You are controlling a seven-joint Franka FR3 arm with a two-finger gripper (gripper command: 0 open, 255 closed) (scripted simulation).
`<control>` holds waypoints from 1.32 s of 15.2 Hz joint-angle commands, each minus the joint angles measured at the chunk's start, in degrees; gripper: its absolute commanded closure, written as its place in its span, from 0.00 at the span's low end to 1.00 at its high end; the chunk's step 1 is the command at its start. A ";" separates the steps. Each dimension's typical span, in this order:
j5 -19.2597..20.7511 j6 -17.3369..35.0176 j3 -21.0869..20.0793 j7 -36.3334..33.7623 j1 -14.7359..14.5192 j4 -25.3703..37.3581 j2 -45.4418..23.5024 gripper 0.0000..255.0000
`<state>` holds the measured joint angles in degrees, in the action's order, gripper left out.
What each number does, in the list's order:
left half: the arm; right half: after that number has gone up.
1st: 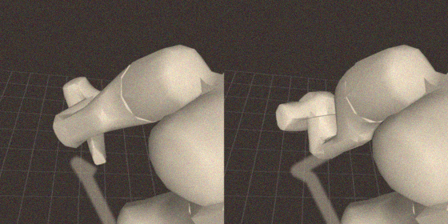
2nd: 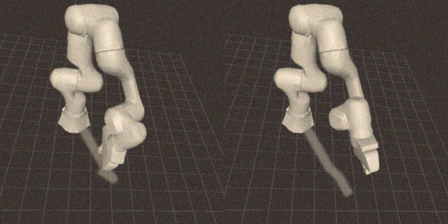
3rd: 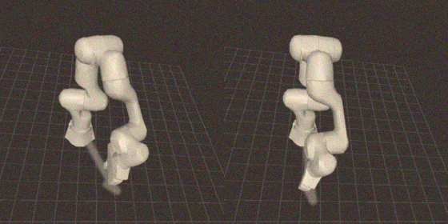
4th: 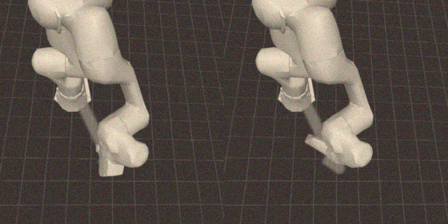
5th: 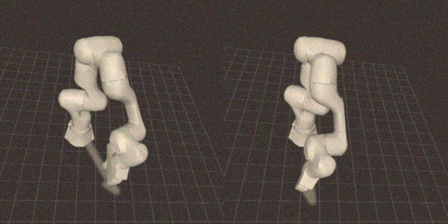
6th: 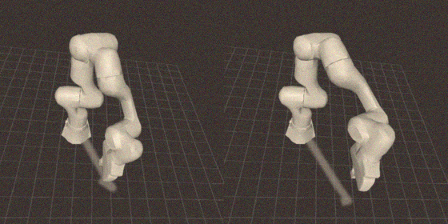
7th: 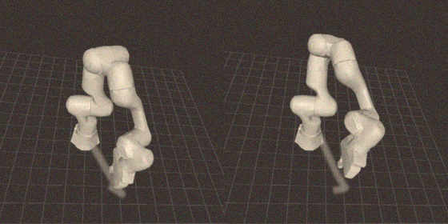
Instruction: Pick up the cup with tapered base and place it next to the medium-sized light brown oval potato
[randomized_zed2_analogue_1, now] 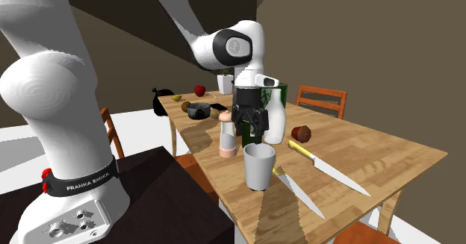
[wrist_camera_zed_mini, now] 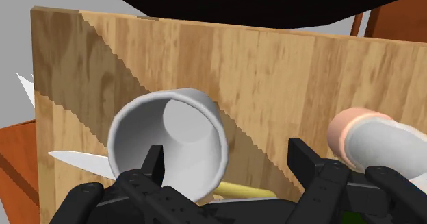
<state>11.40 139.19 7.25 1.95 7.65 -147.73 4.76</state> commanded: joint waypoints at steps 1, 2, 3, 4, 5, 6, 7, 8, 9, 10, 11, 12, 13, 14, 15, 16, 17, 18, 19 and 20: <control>0.38 2.30 0.28 -0.14 0.28 0.14 -2.66 0.00; 0.49 3.19 0.34 -0.19 0.35 -0.04 -3.36 0.00; 0.59 4.08 0.41 -0.25 0.41 -0.20 -4.08 0.00; 0.69 4.97 0.48 -0.31 0.47 -0.36 -4.81 0.00; 0.80 5.85 0.54 -0.37 0.54 -0.49 -5.55 0.00; 0.91 6.74 0.61 -0.43 0.60 -0.62 -6.31 0.00; 1.01 7.63 0.67 -0.50 0.66 -0.73 -7.08 0.00; 1.08 8.13 0.71 -0.54 0.70 -0.78 -7.53 0.00; 1.07 8.13 0.71 -0.53 0.70 -0.79 -7.52 0.00; 1.08 8.13 0.71 -0.54 0.70 -0.78 -7.53 0.00; 1.08 8.13 0.71 -0.54 0.70 -0.78 -7.53 0.00; 1.08 8.13 0.71 -0.54 0.70 -0.78 -7.53 0.00; 1.08 8.13 0.71 -0.54 0.70 -0.78 -7.53 0.00; 1.08 8.13 0.71 -0.54 0.70 -0.78 -7.53 0.00; 1.08 8.13 0.71 -0.54 0.70 -0.78 -7.53 0.00; 1.08 8.14 0.71 -0.54 0.70 -0.78 -7.53 1.00; 1.08 8.13 0.71 -0.53 0.70 -0.78 -7.53 1.00; 1.08 8.13 0.71 -0.54 0.70 -0.78 -7.53 1.00; 1.08 8.13 0.71 -0.54 0.70 -0.78 -7.53 1.00; 1.07 8.13 0.71 -0.54 0.70 -0.78 -7.53 1.00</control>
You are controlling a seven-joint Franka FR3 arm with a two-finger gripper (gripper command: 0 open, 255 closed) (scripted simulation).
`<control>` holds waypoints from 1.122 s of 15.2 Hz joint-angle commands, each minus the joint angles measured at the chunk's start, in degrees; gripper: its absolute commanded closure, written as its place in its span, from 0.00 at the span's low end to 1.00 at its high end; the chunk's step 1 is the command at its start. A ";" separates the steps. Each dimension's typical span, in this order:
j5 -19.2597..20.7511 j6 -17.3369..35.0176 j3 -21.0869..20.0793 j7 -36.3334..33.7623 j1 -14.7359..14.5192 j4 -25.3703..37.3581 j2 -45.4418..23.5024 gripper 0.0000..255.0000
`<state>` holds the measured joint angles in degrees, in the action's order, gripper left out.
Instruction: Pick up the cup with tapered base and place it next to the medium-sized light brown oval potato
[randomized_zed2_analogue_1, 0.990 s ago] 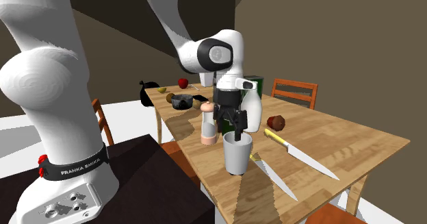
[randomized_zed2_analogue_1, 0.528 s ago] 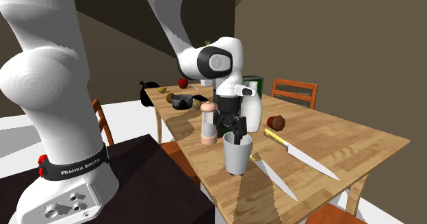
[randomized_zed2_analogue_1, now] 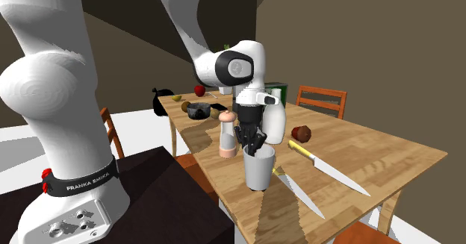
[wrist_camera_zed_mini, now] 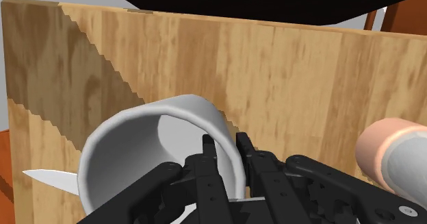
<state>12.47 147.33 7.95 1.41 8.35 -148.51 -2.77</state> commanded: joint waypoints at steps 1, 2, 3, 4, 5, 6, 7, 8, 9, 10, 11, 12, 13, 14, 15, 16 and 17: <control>0.00 0.00 0.00 0.00 0.00 0.01 0.00 1.00; 0.00 0.00 0.00 0.00 0.00 0.00 0.00 1.00; 0.00 0.00 0.00 0.00 0.00 0.00 0.00 1.00; 0.00 0.00 0.00 0.00 0.00 0.01 0.00 1.00; 0.00 0.00 0.00 0.00 0.00 0.00 0.01 1.00; -0.08 -0.86 -0.02 0.13 -0.02 0.04 0.84 1.00; -0.16 -1.73 -0.04 0.26 -0.03 0.10 1.65 1.00; -0.24 -2.60 -0.06 0.39 -0.05 0.17 2.45 1.00; -0.32 -3.48 -0.08 0.51 -0.07 0.26 3.25 1.00; -0.40 -4.36 -0.10 0.63 -0.09 0.36 4.03 1.00; -0.47 -5.23 -0.12 0.75 -0.12 0.47 4.79 1.00; -0.54 -6.11 -0.14 0.87 -0.14 0.60 5.55 1.00; -0.62 -6.99 -0.16 0.99 -0.16 0.74 6.29 1.00; -0.69 -7.87 -0.18 1.10 -0.18 0.90 7.02 1.00; -0.76 -8.76 -0.21 1.21 -0.21 1.07 7.73 1.00; -0.83 -9.64 -0.23 1.32 -0.23 1.26 8.43 1.00; -0.90 -10.52 -0.26 1.43 -0.25 1.46 9.11 1.00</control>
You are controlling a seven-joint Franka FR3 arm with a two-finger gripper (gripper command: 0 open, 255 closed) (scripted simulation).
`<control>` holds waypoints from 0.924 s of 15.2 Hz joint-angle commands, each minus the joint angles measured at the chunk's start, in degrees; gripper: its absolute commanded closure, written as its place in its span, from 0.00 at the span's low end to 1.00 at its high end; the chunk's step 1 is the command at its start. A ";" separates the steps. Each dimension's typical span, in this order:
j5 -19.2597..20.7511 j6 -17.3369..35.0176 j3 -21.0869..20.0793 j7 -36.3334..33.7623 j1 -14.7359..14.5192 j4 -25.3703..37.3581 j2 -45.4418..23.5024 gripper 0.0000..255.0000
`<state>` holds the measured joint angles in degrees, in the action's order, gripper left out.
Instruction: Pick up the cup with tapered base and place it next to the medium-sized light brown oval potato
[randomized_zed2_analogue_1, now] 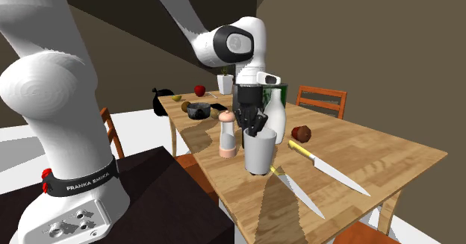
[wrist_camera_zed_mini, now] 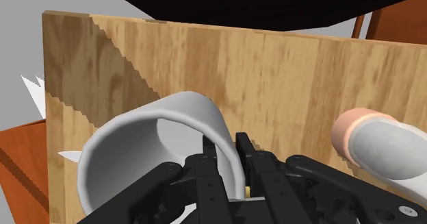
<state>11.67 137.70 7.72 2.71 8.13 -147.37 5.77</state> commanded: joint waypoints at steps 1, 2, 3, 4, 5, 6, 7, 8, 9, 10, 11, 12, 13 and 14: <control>-0.17 -1.77 -0.05 0.24 -0.05 0.53 1.25 1.00; -0.24 -2.65 -0.08 0.34 -0.07 0.76 1.90 1.00; -0.30 -3.53 -0.11 0.45 -0.10 1.00 2.54 1.00; -0.37 -4.41 -0.14 0.55 -0.12 1.25 3.17 1.00; -0.43 -5.29 -0.17 0.65 -0.14 1.52 3.78 1.00; -0.50 -6.16 -0.20 0.75 -0.16 1.80 4.38 1.00; -0.56 -7.04 -0.23 0.85 -0.18 2.10 4.96 1.00; -0.62 -7.91 -0.27 0.95 -0.20 2.41 5.52 1.00; -0.69 -8.78 -0.30 1.05 -0.22 2.73 6.07 1.00; -0.75 -9.64 -0.33 1.14 -0.24 3.07 6.61 1.00; -0.81 -10.51 -0.37 1.24 -0.26 3.42 7.12 1.00; -0.87 -11.37 -0.41 1.33 -0.28 3.78 7.63 1.00; -0.93 -12.23 -0.44 1.43 -0.30 4.15 8.12 1.00; -0.99 -13.08 -0.48 1.52 -0.32 4.54 8.59 1.00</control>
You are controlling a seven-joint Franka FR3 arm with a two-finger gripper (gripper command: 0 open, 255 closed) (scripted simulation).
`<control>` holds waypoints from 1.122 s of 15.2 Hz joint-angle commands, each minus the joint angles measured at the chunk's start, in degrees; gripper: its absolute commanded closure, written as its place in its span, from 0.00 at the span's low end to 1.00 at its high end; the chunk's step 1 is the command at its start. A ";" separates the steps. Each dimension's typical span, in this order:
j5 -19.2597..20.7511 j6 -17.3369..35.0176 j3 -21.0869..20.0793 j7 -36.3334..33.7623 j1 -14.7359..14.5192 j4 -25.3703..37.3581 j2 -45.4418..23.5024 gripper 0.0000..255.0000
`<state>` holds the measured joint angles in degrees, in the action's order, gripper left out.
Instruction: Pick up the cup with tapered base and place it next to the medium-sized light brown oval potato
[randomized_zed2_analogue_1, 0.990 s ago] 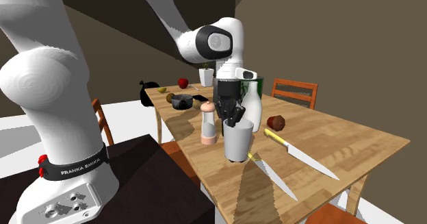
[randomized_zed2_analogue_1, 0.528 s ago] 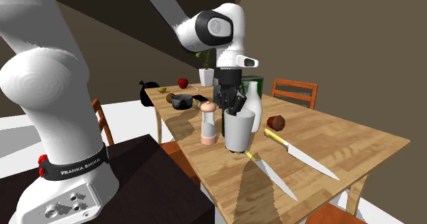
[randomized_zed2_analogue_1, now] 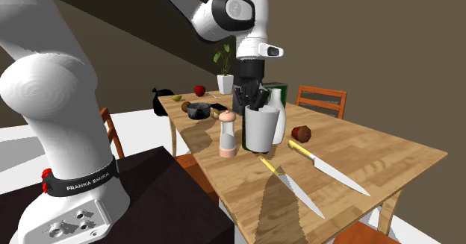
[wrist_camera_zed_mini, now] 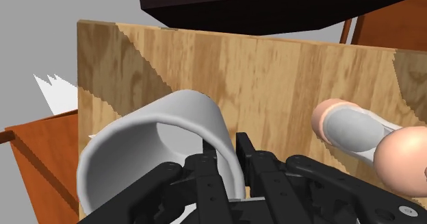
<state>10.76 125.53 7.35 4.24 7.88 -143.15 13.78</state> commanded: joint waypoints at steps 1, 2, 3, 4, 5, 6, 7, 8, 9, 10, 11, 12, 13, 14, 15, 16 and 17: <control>-0.14 -1.77 -0.14 0.08 -0.09 0.72 1.03 1.00; -0.19 -2.62 -0.18 0.17 -0.11 1.13 1.47 1.00; -0.25 -3.47 -0.22 0.26 -0.13 1.56 1.90 1.00; -0.31 -4.31 -0.26 0.35 -0.14 1.99 2.31 1.00; -0.36 -5.15 -0.30 0.44 -0.16 2.44 2.70 1.00; -0.42 -5.99 -0.34 0.53 -0.18 2.90 3.08 1.00; -0.47 -6.82 -0.38 0.62 -0.20 3.38 3.45 1.00; -0.52 -7.65 -0.42 0.70 -0.21 3.86 3.80 1.00; -0.58 -8.48 -0.46 0.79 -0.23 4.36 4.13 1.00; -0.63 -9.30 -0.49 0.88 -0.25 4.87 4.45 1.00; -0.68 -10.12 -0.54 0.96 -0.26 5.38 4.76 1.00; -0.70 -10.43 -0.55 0.99 -0.27 5.58 4.87 1.00; -1.21 -10.57 -1.46 -0.28 -0.96 6.22 4.19 1.00; -1.70 -10.72 -2.35 -1.54 -1.63 6.93 3.47 1.00; -2.17 -10.87 -3.23 -2.79 -2.29 7.70 2.69 1.00; -2.62 -11.03 -4.09 -4.03 -2.94 8.53 1.85 1.00; -3.04 -11.20 -4.94 -5.26 -3.57 9.43 0.97 1.00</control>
<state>8.25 114.24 3.42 0.54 5.07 -134.60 15.90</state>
